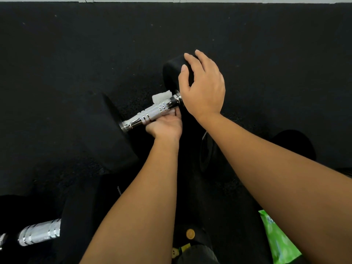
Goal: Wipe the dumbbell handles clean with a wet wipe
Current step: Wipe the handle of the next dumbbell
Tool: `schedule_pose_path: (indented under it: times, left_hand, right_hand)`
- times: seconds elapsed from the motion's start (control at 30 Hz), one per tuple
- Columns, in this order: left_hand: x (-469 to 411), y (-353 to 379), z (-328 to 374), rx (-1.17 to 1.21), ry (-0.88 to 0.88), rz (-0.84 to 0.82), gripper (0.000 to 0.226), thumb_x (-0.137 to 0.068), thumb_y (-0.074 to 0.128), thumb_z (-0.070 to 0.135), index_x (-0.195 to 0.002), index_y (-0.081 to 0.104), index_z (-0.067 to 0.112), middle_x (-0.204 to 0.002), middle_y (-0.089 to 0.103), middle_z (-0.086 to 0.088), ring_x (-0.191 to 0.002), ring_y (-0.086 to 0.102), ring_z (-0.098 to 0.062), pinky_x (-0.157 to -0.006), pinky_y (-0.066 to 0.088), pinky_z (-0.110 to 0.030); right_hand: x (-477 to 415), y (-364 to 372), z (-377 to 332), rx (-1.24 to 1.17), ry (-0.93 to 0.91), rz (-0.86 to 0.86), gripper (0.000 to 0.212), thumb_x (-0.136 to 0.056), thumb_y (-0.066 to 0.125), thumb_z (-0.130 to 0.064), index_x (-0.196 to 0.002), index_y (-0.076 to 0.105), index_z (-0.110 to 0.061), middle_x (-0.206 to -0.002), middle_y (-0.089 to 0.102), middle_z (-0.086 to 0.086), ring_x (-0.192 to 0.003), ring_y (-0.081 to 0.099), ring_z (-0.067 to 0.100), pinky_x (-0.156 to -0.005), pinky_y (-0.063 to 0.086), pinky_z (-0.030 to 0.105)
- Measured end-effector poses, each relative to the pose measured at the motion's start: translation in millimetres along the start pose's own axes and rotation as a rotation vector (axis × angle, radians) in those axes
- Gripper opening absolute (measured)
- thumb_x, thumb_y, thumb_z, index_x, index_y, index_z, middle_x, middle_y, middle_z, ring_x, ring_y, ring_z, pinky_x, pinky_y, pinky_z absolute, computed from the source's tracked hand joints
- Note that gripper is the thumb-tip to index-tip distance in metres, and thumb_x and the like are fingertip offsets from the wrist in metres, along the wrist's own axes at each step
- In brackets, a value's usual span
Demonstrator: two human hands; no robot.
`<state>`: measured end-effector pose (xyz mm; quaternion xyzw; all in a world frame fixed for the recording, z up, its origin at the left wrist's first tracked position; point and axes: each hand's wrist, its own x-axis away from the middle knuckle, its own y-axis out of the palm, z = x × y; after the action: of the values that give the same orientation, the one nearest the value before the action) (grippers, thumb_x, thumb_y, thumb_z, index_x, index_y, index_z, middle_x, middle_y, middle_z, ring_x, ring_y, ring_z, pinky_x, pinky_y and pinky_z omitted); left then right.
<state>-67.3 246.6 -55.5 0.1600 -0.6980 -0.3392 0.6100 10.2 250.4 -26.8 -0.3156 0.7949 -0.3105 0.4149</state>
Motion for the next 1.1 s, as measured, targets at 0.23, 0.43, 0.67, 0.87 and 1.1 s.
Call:
schedule_pose_path:
  times: [0.23,0.43,0.67,0.87,1.1]
  left_hand:
    - [15.3,-4.1,-10.7,-0.072,-0.056,0.056,0.063,-0.095,0.007,0.045,-0.135,0.044,0.015,-0.145,0.042,-0.01,-0.136,0.034,-0.023,-0.114,0.014,-0.04]
    - [10.4,0.9,10.7,0.126,0.023,0.09,0.066,-0.094,0.007,0.048,-0.137,0.041,0.01,-0.144,0.041,-0.015,-0.133,0.037,-0.029,-0.113,0.021,-0.037]
    - [15.6,-9.3,-2.9,0.051,0.031,0.068,0.063,-0.097,0.006,0.045,-0.137,0.041,0.011,-0.145,0.041,-0.012,-0.136,0.035,-0.026,-0.111,0.022,-0.036]
    - [17.0,-7.2,-8.3,-0.112,-0.046,0.059,0.067,-0.095,0.009,0.046,-0.135,0.042,0.004,-0.143,0.042,-0.016,-0.136,0.034,-0.027,-0.115,0.017,-0.039]
    - [21.5,-23.9,-5.7,-0.308,-0.022,-0.089,0.04,-0.083,0.03,-0.012,-0.105,0.056,0.008,-0.102,0.06,-0.003,-0.114,0.054,-0.015,-0.083,0.04,-0.019]
  right_hand:
    - [0.3,-0.5,-0.2,-0.004,-0.001,-0.017,0.041,-0.091,0.038,-0.037,-0.12,0.062,-0.02,-0.13,0.057,0.002,-0.121,0.051,0.017,-0.099,0.041,0.034]
    - [0.6,-1.6,0.9,0.01,-0.002,-0.025,0.042,-0.091,0.037,-0.037,-0.121,0.061,-0.02,-0.131,0.056,0.002,-0.122,0.05,0.017,-0.099,0.039,0.033]
    - [0.4,-0.2,-0.7,0.007,0.001,0.007,0.041,-0.09,0.039,-0.036,-0.118,0.063,-0.019,-0.128,0.059,0.003,-0.12,0.053,0.019,-0.097,0.041,0.034]
    - [1.1,-0.3,-1.4,-0.004,-0.004,0.007,0.041,-0.09,0.039,-0.035,-0.118,0.063,-0.018,-0.128,0.059,0.004,-0.119,0.053,0.019,-0.098,0.041,0.035]
    - [0.9,-0.3,-0.6,-0.003,0.002,-0.011,0.042,-0.091,0.038,-0.037,-0.12,0.062,-0.019,-0.129,0.058,0.003,-0.121,0.052,0.019,-0.099,0.041,0.035]
